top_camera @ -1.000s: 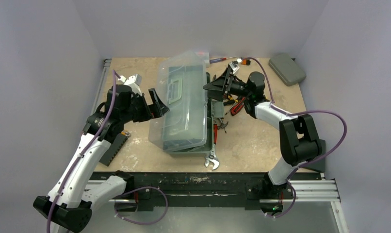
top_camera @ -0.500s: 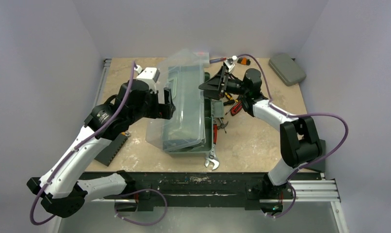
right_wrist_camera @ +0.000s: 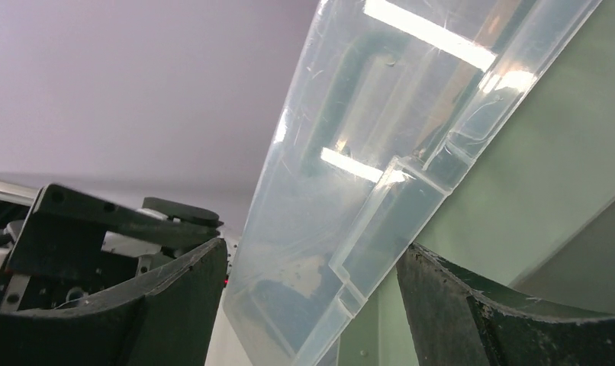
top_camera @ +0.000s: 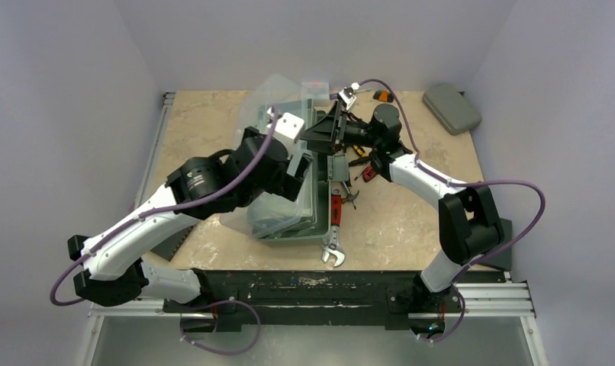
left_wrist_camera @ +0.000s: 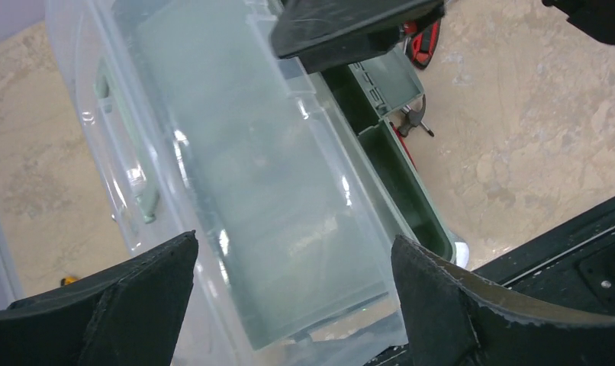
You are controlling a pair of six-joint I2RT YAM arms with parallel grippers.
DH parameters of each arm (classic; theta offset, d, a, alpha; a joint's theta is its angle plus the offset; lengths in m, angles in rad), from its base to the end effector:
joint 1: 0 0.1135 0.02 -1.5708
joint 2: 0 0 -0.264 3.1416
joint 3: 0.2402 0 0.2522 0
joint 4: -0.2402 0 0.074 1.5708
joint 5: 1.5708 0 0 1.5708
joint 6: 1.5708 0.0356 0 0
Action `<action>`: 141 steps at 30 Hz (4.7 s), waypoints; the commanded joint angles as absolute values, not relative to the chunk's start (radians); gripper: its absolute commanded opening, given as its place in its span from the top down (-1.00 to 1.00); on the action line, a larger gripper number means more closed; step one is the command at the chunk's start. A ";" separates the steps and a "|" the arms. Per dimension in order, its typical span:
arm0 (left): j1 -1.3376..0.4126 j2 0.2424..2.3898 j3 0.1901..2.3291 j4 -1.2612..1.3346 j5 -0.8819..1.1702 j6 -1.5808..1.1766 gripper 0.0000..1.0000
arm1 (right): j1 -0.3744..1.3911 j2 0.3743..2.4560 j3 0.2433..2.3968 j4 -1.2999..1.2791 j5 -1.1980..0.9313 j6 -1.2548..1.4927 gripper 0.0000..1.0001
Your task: Pack the tool kit
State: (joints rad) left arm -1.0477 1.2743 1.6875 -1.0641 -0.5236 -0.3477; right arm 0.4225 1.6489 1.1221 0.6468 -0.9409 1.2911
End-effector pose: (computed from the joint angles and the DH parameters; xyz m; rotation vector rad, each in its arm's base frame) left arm 0.1286 -0.1873 0.4558 0.4613 2.0820 -0.2387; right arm 0.3319 0.1807 0.3168 -0.1637 1.8889 1.9496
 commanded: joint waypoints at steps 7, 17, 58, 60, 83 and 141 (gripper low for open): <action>-1.278 1.485 1.894 -1.307 -0.925 -0.331 -0.93 | 0.465 1.677 1.217 0.747 -0.936 1.349 -0.59; -1.292 1.746 2.083 -1.671 -1.100 -0.503 -1.00 | 0.466 1.679 1.204 0.776 -0.937 1.367 -0.59; -1.230 1.705 1.886 -1.790 -1.259 -0.639 -0.87 | 0.445 1.647 1.118 0.839 -0.942 1.395 -0.64; -1.230 1.710 1.889 -1.790 -1.261 -0.635 -0.87 | 0.429 1.637 1.100 0.830 -0.928 1.385 -0.67; -1.230 1.704 1.920 -1.790 -1.276 -0.620 -0.85 | 0.323 1.462 1.126 0.016 -0.665 0.743 -0.72; -1.230 1.718 1.971 -1.790 -1.275 -0.606 -0.84 | 0.601 1.335 0.885 -0.300 -0.151 0.517 -0.29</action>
State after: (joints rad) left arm -1.2350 1.7504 1.9404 -1.5612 -1.2118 -0.6167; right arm 0.6003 1.3235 0.9058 -0.3237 -0.1986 0.5163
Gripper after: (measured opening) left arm 0.921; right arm 0.683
